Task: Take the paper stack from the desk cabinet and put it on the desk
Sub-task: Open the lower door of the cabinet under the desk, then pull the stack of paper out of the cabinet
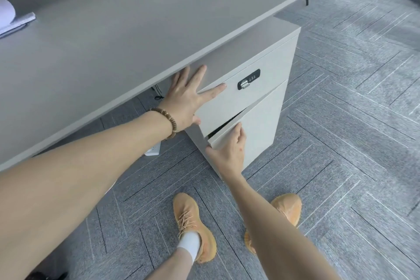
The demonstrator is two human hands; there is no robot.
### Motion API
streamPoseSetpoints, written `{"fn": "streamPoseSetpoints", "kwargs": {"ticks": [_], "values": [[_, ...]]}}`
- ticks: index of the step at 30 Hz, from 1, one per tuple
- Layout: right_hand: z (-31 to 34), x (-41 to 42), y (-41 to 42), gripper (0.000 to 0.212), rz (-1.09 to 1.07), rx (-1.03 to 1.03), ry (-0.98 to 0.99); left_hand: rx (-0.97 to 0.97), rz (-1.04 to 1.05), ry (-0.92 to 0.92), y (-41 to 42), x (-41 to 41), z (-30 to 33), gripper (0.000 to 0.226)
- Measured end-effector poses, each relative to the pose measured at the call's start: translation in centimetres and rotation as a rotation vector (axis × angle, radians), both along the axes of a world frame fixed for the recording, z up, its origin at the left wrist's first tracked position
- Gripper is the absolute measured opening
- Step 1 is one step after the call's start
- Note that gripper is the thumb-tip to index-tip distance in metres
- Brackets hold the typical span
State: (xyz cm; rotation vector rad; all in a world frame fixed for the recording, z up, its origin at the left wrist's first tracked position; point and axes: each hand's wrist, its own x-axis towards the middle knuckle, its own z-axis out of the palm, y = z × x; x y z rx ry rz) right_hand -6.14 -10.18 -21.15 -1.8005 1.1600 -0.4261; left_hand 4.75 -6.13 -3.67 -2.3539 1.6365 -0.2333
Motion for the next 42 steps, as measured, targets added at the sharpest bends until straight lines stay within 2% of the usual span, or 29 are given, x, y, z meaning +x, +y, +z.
{"fn": "streamPoseSetpoints", "kwargs": {"ticks": [9,17,21,28,30,35,42], "values": [[0.8,-10.3,-1.9,0.107,0.158,-0.105,0.042,0.115,0.124,0.072,0.0,-2.0,1.7,0.112],[1.7,-18.8,-5.7,0.095,0.209,-0.081,0.078,0.182,0.226,0.079,0.1,-5.4,2.7,0.112],[2.0,-21.9,-8.6,0.076,0.119,-0.094,0.119,0.193,0.232,0.071,0.2,-5.6,3.0,0.117],[3.0,-25.7,-15.5,0.049,-0.041,-0.263,0.376,0.177,0.223,-0.002,0.1,-6.1,2.5,0.114],[3.4,-25.6,-17.0,0.054,-0.055,-0.29,0.473,0.164,0.22,-0.015,0.1,-6.2,2.3,0.113],[3.8,-24.6,-18.9,0.095,-0.041,-0.321,0.603,0.156,0.21,-0.03,0.1,-5.6,1.8,0.118],[4.1,-24.0,-19.9,0.106,-0.014,-0.289,0.678,0.155,0.213,-0.04,-0.1,-5.7,1.6,0.119]]}}
